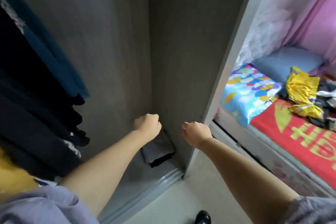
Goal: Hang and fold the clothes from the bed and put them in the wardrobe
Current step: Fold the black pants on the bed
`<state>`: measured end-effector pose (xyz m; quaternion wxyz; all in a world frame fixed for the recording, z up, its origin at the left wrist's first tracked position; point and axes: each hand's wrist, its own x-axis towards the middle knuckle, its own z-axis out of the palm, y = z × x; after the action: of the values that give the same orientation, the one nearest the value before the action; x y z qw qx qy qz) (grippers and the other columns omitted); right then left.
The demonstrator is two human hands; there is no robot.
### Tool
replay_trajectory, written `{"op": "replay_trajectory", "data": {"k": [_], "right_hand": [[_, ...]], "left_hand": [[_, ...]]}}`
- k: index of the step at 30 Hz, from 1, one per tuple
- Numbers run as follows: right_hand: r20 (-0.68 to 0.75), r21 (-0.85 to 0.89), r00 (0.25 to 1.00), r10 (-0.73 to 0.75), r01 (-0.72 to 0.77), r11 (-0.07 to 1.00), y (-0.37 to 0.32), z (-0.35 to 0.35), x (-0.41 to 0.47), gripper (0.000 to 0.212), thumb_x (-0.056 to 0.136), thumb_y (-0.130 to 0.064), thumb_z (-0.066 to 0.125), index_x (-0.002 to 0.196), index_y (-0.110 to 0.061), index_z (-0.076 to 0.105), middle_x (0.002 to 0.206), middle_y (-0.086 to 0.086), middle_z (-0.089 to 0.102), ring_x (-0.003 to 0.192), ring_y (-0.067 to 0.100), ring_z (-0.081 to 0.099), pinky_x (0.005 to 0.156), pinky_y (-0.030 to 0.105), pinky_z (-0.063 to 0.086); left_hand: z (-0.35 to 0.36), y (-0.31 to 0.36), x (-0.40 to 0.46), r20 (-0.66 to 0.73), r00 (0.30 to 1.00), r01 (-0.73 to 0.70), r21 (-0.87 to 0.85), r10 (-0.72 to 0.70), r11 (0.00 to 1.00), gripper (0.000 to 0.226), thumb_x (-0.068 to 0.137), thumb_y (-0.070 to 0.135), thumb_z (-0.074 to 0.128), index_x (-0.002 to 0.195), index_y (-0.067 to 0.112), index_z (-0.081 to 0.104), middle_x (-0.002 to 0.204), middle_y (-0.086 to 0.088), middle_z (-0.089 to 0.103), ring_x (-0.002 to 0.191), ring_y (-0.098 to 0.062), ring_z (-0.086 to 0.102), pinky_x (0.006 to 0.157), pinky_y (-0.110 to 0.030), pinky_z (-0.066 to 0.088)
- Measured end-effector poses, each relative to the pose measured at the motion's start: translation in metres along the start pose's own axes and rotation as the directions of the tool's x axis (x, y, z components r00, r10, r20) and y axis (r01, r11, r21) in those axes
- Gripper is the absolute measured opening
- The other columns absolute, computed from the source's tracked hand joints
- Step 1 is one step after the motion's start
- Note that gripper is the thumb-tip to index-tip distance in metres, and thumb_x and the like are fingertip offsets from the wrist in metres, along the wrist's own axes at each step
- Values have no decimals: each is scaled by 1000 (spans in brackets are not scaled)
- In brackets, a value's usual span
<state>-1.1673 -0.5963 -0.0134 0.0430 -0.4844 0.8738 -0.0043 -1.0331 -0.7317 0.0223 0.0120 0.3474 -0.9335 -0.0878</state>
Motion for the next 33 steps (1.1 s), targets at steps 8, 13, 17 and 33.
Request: {"op": "replay_trajectory", "data": {"k": [8,13,17,33], "right_hand": [[-51,59,935,352,-349,935,118,-30,-139,31,95,-38,40,116,-24,58,112,10,67,102,33,64,79,34,46],[-56,76,846,530,-526,847,205,-27,-236,26,95,-38,38,89,-17,52,100,11,68,89,33,64,64,30,34],[5,-3,796,605,-605,796,279,-16,-310,25,98,-30,37,95,-15,56,100,8,67,88,30,66,61,31,38],[68,145,595,801,-800,582,492,-1,-402,31,99,-37,35,97,-16,57,89,2,66,72,23,56,59,30,37]], "left_hand": [[35,181,-34,133,905,-400,-57,404,915,21,93,27,40,98,16,57,111,-9,64,102,-32,60,74,-31,40],[59,307,-52,129,789,-596,-81,601,799,24,93,31,42,104,14,55,119,-9,59,109,-32,58,79,-35,43],[81,406,-81,165,711,-673,-127,684,729,22,92,31,43,102,15,53,114,-8,60,106,-31,58,73,-34,38],[133,634,-58,280,534,-805,-117,797,581,26,97,28,40,115,13,51,100,-4,61,82,-23,59,59,-33,43]]}}
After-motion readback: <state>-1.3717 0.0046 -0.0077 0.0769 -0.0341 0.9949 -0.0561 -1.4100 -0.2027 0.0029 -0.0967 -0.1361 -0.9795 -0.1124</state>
